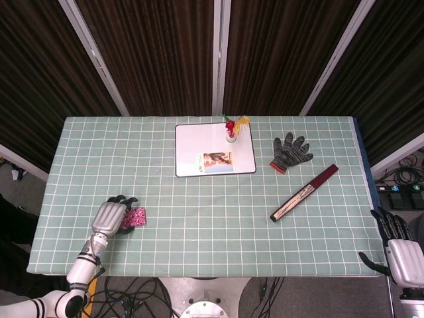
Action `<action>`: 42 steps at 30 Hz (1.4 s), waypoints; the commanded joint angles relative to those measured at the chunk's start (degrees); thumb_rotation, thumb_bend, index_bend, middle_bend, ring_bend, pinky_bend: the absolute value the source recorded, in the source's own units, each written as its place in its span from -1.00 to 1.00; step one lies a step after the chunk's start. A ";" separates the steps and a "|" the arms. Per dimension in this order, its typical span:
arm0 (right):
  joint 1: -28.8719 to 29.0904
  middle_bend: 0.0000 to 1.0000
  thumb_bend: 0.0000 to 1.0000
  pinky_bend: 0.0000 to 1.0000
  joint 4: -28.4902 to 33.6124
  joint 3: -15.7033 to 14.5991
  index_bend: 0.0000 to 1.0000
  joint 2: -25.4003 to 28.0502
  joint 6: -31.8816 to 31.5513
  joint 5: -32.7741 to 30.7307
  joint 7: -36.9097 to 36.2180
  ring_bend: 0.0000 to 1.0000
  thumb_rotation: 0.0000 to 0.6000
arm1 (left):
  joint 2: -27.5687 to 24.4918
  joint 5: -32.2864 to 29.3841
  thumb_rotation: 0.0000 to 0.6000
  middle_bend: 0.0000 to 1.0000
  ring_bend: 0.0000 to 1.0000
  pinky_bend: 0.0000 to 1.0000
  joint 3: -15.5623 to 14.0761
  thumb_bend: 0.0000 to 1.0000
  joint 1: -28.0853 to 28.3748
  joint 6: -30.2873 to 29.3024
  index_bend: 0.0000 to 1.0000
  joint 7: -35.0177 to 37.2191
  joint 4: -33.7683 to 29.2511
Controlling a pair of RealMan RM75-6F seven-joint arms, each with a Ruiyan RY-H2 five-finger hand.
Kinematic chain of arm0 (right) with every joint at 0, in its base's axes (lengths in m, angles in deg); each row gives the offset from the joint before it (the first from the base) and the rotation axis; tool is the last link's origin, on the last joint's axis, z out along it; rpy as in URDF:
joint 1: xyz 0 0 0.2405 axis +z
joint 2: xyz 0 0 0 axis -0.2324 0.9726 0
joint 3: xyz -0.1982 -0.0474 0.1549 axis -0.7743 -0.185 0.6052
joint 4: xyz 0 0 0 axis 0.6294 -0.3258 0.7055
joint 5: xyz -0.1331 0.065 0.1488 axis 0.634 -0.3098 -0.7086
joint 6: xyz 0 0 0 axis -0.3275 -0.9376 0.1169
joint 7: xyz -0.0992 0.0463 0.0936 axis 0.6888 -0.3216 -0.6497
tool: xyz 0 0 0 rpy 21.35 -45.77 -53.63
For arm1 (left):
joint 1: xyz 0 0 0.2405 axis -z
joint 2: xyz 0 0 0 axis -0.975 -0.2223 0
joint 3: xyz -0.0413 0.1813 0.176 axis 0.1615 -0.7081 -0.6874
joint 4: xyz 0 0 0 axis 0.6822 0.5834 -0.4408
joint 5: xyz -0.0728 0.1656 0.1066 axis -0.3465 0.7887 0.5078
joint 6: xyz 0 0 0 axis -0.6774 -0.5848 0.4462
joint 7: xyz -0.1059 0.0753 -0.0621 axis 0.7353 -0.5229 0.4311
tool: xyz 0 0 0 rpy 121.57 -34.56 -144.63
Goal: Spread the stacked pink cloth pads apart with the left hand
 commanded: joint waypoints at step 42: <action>0.25 -1.00 -0.79 -1.00 0.62 0.30 -1.00 -0.15 0.81 -0.77 1.57 -1.00 1.00 | -1.78 -0.40 1.00 -0.08 -0.50 -0.39 5.92 -0.42 1.71 -0.66 -0.46 12.16 6.93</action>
